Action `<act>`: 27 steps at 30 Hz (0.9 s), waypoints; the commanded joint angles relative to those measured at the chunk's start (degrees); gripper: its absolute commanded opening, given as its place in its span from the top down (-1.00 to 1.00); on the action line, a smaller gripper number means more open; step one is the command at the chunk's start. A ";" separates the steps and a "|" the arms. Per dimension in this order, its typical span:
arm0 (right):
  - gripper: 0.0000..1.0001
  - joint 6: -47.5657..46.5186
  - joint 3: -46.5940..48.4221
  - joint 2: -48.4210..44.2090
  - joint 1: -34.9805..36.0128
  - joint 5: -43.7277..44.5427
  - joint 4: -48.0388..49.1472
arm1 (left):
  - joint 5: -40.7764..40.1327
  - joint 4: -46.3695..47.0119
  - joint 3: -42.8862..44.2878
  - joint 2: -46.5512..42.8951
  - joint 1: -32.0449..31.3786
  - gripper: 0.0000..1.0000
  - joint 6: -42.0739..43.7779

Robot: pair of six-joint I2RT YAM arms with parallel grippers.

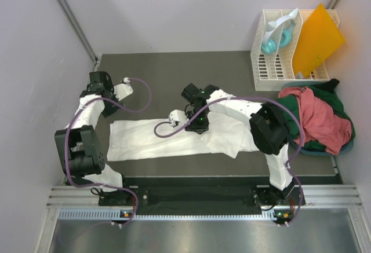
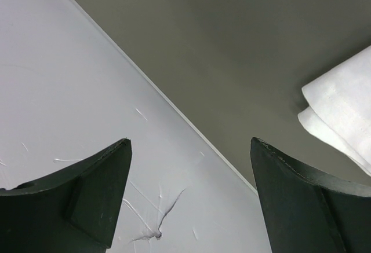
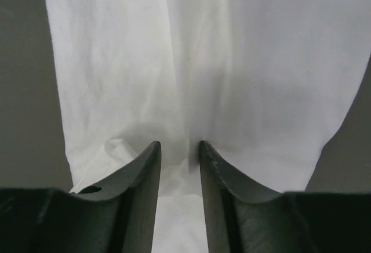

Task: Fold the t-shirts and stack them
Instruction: Fold the other side of the tshirt into a rectangle

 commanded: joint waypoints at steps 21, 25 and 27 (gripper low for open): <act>0.54 1.70 3.10 0.54 1.42 1.31 3.18 | 1.54 2.47 2.49 1.56 0.00 -0.75 -1.96; 1.00 1.87 3.10 0.89 1.51 1.49 3.80 | 1.46 2.47 2.23 1.65 -0.09 -0.75 -2.05; 1.00 1.44 3.10 0.54 1.60 1.22 3.54 | 1.46 2.47 2.14 1.65 -0.09 -0.75 -1.88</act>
